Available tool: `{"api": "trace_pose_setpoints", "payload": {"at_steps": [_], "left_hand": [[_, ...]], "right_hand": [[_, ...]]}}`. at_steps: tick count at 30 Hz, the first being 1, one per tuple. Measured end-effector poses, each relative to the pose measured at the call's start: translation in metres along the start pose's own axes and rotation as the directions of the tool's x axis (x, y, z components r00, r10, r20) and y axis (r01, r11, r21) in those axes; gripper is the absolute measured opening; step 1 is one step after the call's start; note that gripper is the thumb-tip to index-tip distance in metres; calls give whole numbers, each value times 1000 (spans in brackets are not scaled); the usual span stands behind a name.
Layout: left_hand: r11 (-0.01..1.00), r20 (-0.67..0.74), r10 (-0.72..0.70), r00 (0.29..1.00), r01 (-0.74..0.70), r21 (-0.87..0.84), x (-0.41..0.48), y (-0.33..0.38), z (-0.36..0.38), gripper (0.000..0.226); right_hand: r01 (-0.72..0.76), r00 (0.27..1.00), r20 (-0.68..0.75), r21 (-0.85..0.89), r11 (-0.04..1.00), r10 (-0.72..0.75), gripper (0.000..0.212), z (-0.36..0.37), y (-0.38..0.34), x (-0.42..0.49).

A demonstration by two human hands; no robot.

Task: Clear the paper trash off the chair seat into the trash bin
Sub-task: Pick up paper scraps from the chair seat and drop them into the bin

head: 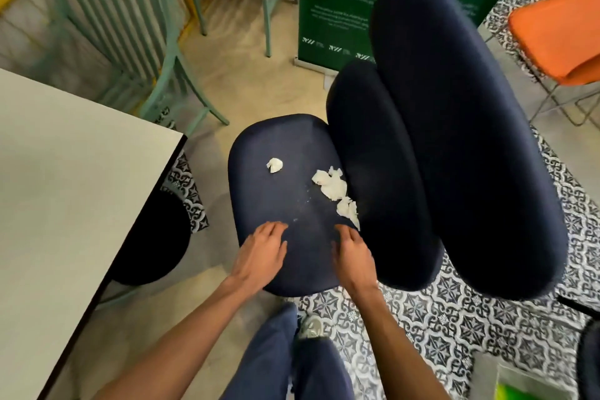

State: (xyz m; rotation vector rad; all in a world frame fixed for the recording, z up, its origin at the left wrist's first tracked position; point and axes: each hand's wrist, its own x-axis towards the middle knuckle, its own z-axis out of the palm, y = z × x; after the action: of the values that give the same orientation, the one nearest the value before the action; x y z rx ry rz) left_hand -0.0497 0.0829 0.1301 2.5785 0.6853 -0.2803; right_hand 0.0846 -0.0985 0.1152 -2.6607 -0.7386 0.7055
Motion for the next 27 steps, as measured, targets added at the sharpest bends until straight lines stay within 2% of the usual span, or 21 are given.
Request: {"api": "trace_pose_setpoints", "payload": {"at_steps": [4, 7, 13, 15, 19, 21, 22, 24, 27], "left_hand": [[1000, 81, 0, 997, 1, -11, 66, 3, 14, 39], [999, 145, -35, 989, 40, -28, 114, 3, 35, 41], [1000, 209, -26, 978, 24, 12, 198, 6, 85, 50], [999, 208, -26, 978, 21, 24, 226, 5, 101, 52], [996, 193, 10, 981, -26, 82, 275, -3, 138, 62], [995, 193, 23, 981, -41, 86, 294, -7, 153, 70], [996, 197, 37, 980, -53, 78, 302, -10, 161, 74], [995, 206, 53, 977, -70, 73, 315, -17, 173, 73], [999, 200, 20, 980, -28, 36, 320, -23, 178, 48]], "right_hand": [[-46, 998, 35, 31, 998, 45, 36, 10, 14, 64], [-66, 997, 40, 56, 996, 63, 43, 23, 27, 111], [-75, 994, 83, -12, 997, 75, 53, 60, 56, 193], [-51, 994, 92, -26, 998, 54, 62, 71, 63, 214], [-32, 993, 110, -68, 997, 40, 97, 97, 77, 247], [-54, 992, 110, -62, 997, 61, 101, 109, 81, 259], [-59, 992, 113, -48, 997, 64, 97, 116, 83, 265], [-67, 990, 123, -2, 998, 67, 76, 126, 85, 273], [-149, 984, 117, 122, 981, 134, 35, 132, 85, 275]]}}
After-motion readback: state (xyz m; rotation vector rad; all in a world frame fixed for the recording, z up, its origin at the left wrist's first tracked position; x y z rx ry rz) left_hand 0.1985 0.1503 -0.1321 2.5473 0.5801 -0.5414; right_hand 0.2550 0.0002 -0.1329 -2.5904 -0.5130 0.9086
